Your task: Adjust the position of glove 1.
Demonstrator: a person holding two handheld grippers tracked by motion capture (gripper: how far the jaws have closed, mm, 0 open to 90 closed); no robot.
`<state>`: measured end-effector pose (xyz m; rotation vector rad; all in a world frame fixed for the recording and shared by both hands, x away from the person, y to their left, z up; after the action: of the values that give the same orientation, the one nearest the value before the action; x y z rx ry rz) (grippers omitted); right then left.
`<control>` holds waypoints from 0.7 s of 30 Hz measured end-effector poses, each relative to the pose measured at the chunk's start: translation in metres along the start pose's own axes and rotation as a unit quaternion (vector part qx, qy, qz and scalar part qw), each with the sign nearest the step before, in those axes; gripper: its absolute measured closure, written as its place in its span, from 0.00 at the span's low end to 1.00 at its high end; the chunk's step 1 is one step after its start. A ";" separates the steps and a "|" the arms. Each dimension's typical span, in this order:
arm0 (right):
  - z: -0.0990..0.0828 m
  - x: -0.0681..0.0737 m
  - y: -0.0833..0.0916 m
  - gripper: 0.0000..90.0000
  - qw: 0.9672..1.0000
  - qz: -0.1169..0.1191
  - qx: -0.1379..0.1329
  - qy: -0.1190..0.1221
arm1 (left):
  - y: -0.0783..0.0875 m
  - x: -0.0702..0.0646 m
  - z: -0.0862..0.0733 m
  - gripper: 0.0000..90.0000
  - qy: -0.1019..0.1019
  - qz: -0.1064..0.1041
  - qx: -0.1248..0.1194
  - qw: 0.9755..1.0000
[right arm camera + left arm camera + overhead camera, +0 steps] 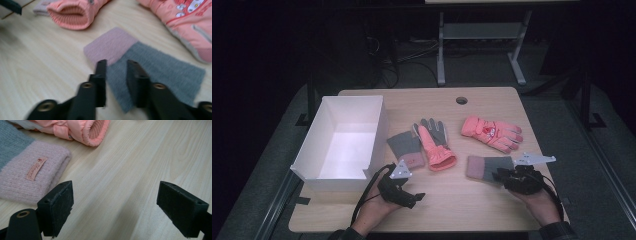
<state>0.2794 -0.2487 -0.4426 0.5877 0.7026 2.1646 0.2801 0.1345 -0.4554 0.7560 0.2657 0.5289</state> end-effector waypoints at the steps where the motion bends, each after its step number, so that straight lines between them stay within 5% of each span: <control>1: 0.002 -0.002 -0.002 0.88 1.000 0.000 -0.001 0.002 | 0.000 0.000 0.000 0.15 0.001 -0.002 -0.003 1.000; 4: 0.009 -0.007 -0.007 1.00 1.000 0.004 -0.008 -0.005 | 0.000 -0.002 0.001 0.15 0.011 -0.012 -0.012 1.000; 21: 0.037 -0.014 -0.044 1.00 1.000 -0.004 -0.003 0.024 | 0.003 -0.003 0.001 0.15 -0.012 -0.012 -0.012 1.000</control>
<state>0.3334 -0.2244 -0.4459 0.5317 0.7234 2.1791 0.2772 0.1346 -0.4524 0.7350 0.2446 0.4990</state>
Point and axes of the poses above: each handheld gripper's, and its own axes: y roughly backward along the jaws, z roughly out of its top, x roughly to its left, the point moved 1 cm from there along -y, roughly forward along the jaws, and after that the axes turned 1 degree about z, right-handed, at the moved point
